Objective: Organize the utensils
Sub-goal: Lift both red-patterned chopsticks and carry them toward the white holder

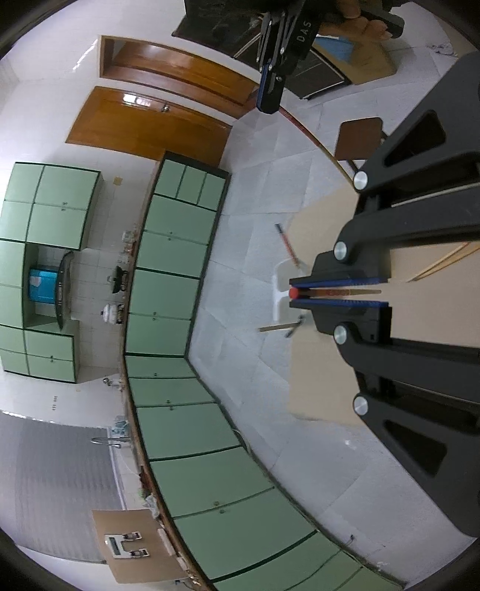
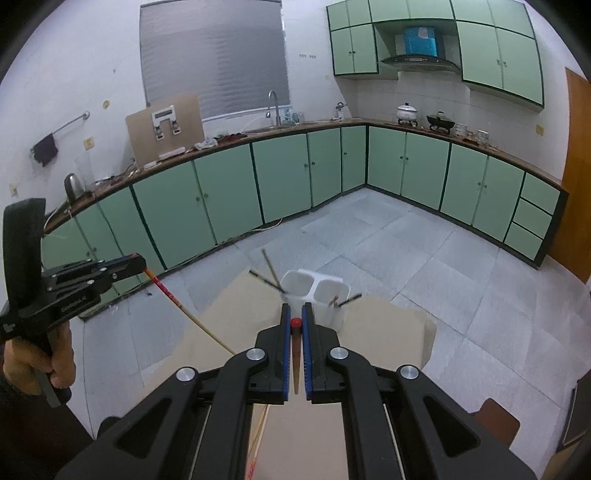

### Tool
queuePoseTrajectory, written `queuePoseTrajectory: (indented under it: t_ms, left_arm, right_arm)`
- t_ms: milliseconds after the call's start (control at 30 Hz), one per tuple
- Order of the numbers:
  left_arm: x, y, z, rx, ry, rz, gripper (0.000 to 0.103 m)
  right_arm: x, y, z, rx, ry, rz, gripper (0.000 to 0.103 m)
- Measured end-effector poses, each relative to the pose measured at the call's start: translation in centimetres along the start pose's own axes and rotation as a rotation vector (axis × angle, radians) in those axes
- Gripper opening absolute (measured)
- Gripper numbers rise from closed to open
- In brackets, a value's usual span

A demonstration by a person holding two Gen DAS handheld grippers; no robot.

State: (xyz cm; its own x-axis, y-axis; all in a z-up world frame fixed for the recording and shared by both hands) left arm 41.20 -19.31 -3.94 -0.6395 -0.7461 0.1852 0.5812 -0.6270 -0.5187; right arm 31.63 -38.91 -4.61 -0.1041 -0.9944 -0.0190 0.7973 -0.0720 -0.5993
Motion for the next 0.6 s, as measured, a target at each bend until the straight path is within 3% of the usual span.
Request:
queuePoseTrajectory:
  t_ms: [333,600]
  left_arm:
    - [-1.4,4.7,6.2,0.076,0.006,0.059,0.005]
    - [-2.2,9.5,9.2,0.118,-0.004,0.054,0.005]
  right_arm:
    - [1.9,4.3,6.3,0.013,0.062,-0.02,0.006]
    - [4.0,8.8,10.8,0.055,0.106,-0.065,0.006]
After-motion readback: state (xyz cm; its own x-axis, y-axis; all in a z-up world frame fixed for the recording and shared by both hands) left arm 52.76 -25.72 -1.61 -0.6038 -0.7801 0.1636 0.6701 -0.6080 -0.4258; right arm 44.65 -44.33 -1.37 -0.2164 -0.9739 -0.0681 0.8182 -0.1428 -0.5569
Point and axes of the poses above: each gripper's, at about its wrist camera, not at the fingertips, and y roughly the way its jaws point, x to its right, z to its top, the point moved 9 cm from there along y, roughly the way its jaws point, and after that the axes turned 7 degrees about -z, right-handed, at the moved point
